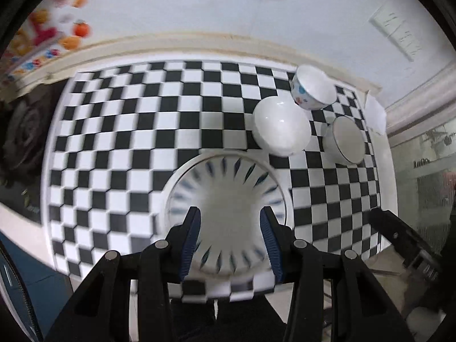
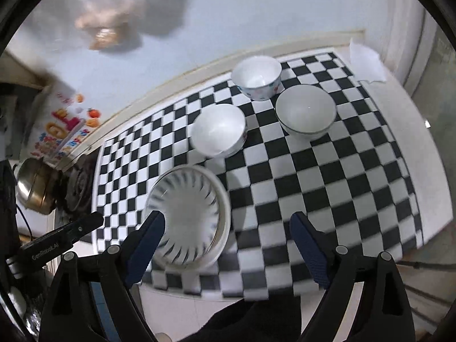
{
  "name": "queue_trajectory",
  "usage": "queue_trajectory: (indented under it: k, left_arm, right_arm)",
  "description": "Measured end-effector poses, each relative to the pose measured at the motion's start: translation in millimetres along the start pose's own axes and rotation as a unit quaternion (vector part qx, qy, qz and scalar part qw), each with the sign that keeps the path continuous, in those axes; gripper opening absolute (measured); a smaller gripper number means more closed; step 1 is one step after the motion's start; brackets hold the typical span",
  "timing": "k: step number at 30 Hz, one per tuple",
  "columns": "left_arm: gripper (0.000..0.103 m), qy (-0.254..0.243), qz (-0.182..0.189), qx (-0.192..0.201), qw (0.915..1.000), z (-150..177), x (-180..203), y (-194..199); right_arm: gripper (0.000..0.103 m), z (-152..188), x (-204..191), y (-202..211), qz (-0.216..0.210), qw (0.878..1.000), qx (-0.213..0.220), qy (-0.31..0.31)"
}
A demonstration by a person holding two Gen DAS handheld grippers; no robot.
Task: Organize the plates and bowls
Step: 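Grip the rim of the red-patterned white bowl with both grippers, then lift the red-patterned bowl with both grippers toward the plate stack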
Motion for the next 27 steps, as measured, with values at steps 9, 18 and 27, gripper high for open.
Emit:
queue_trajectory:
  k: [9,18,27]
  left_arm:
    - [0.041,0.007,-0.006,-0.100,0.9949,-92.1,9.3,-119.5]
    - [0.022,-0.017,0.002,-0.146,0.9892,-121.7,26.3,-174.9]
    - [0.022,-0.056,-0.004,-0.121,0.9911,-99.2,61.0,-139.2]
  right_arm:
    - [0.078,-79.6,6.1,-137.0,0.003,0.996,-0.085,0.005]
    - [0.019,-106.7,4.0,-224.3,0.001,0.990,-0.143,0.006]
    - [0.017,-110.3,10.4,-204.9,-0.016,0.990,-0.137,0.007]
Point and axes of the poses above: each gripper's, at about its wrist camera, not at the fingertips, and y roughly against the way its jaws point, x to its right, z to its underside, the point moved 5 cm from there along -y, roughly the way its jaws point, and after that the axes turned 5 degrees about z, right-handed, at the moved point
